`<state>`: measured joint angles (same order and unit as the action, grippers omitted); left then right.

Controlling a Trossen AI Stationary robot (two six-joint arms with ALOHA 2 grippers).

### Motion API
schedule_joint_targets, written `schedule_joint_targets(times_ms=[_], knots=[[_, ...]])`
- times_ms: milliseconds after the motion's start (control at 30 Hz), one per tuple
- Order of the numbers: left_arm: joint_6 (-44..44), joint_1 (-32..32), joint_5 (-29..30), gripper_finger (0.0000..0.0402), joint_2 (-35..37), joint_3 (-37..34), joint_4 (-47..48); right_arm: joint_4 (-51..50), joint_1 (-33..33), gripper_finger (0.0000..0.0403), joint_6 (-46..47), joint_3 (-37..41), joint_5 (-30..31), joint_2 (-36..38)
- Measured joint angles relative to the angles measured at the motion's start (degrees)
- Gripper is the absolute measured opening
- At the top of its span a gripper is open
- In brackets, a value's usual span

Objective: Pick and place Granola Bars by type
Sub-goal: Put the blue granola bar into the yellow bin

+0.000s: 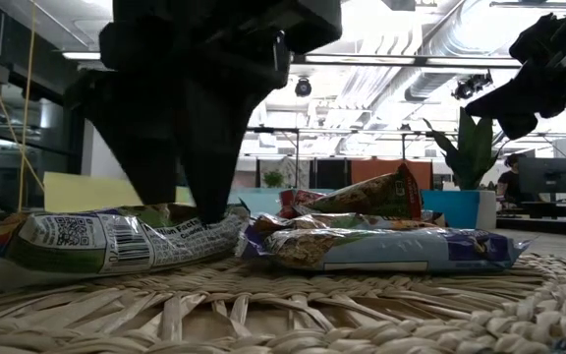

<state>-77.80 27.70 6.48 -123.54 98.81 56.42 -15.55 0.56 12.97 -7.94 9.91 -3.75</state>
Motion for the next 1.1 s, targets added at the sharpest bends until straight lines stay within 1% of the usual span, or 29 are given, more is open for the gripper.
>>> schedule_joint_targets(times_ms=[100,367,500,633,833,933,1100], knots=[[0.38,0.01,-0.87,0.0214,-0.67,-0.02,-0.28,-0.06,-0.02,0.0,0.0,0.0,0.0,-0.07],[1.13,0.0,-0.48,0.0214,-0.57,-0.01,-2.37,-0.06,-0.01,0.0,0.0,0.0,0.0,0.0],[1.49,0.0,-1.98,0.0214,-1.67,0.07,-4.4,-0.07,0.0,0.0,0.0,0.0,-0.01,0.0],[2.54,0.04,-3.35,0.0214,-2.22,0.17,-4.81,-0.06,-0.01,0.0,0.0,0.0,0.0,0.0],[2.56,0.04,-3.34,0.0211,-2.38,0.08,-4.23,-0.06,-0.02,0.0,0.0,0.0,0.0,0.0],[2.56,0.04,-3.28,0.0192,-2.38,0.07,-3.95,-0.02,-0.01,0.0,0.0,0.0,0.0,0.0],[2.56,0.04,-3.34,0.0136,-2.38,0.02,-3.83,-0.06,-0.02,0.0,0.0,0.0,0.0,-0.02]])
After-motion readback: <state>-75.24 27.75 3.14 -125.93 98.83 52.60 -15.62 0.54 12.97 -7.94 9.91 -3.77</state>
